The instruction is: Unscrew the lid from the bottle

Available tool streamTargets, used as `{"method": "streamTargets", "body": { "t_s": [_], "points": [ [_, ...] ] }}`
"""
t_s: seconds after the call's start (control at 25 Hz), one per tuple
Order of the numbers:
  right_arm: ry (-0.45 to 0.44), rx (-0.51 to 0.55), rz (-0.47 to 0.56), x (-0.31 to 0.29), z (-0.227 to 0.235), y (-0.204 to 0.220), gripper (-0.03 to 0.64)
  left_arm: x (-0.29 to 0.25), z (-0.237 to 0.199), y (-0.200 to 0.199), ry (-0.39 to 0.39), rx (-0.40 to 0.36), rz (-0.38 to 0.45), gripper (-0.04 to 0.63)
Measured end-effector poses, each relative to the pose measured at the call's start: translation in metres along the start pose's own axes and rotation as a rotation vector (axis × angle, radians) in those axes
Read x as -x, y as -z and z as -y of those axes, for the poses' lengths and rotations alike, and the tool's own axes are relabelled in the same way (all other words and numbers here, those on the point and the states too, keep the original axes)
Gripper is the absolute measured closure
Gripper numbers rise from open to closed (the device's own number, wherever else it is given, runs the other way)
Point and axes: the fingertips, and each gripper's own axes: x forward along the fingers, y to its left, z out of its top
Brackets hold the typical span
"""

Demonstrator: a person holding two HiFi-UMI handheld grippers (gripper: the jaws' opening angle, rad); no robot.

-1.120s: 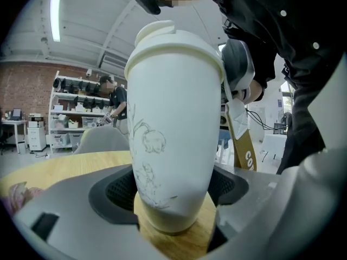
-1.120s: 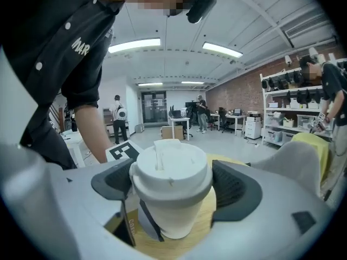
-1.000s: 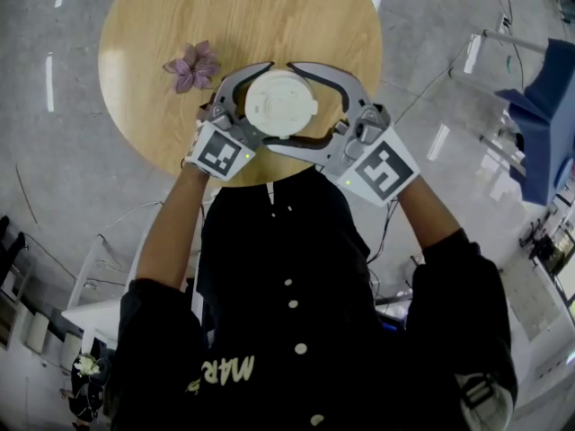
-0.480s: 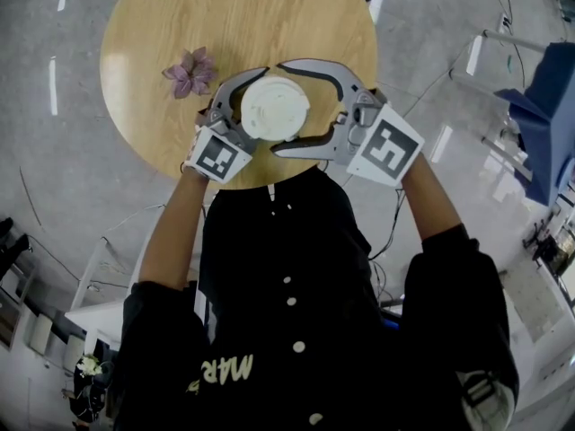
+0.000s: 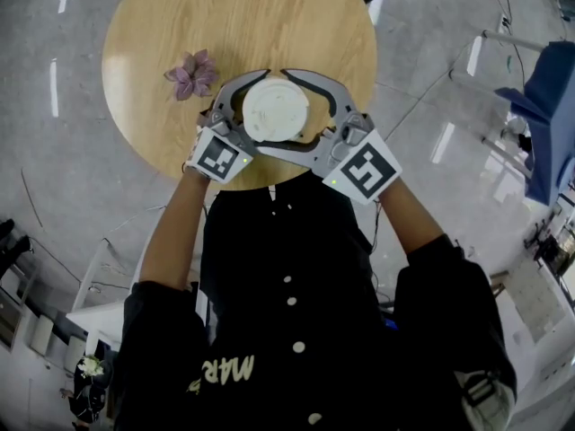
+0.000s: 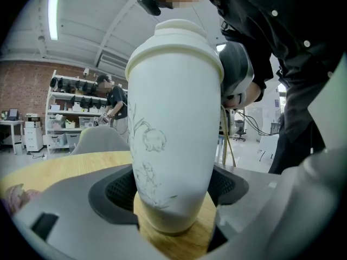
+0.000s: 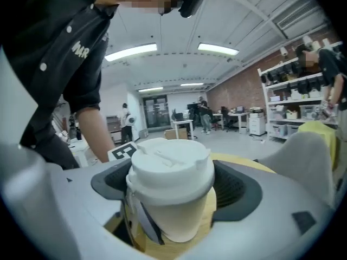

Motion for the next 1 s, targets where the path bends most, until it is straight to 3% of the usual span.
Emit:
{"method": "streamTargets", "body": {
  "t_s": [0.2, 0.28, 0.36, 0.48, 0.6, 0.8, 0.84, 1.0],
  "points": [
    [-0.489, 0.102, -0.007, 0.003, -0.016, -0.002, 0.163, 0.0, 0.002, -0.001, 0.032, -0.013, 0.001, 0.229],
    [-0.593, 0.093, -0.038, 0.005, -0.019, 0.002, 0.163, 0.0, 0.003, 0.0, 0.045, -0.017, -0.004, 0.229],
    [-0.616, 0.088, -0.066, 0.005, -0.02, 0.005, 0.163, -0.001, 0.003, 0.0, 0.055, -0.021, -0.004, 0.229],
    [-0.518, 0.062, -0.09, 0.007, -0.013, 0.01, 0.154, -0.001, 0.003, 0.001, 0.063, -0.02, -0.009, 0.229],
    [-0.299, 0.016, -0.083, 0.012, -0.004, 0.008, 0.094, 0.0, 0.004, 0.002, 0.062, -0.015, -0.013, 0.229],
    [0.011, -0.045, -0.021, 0.012, -0.005, -0.004, 0.107, 0.0, 0.004, 0.001, 0.056, -0.014, -0.017, 0.229],
    [0.057, -0.043, -0.009, 0.01, -0.004, -0.005, 0.153, 0.0, 0.004, 0.002, 0.053, -0.013, -0.014, 0.229],
    [0.168, 0.001, 0.027, 0.004, 0.002, -0.007, 0.17, -0.001, 0.003, 0.001, 0.047, -0.017, -0.005, 0.229]
  ]
}}
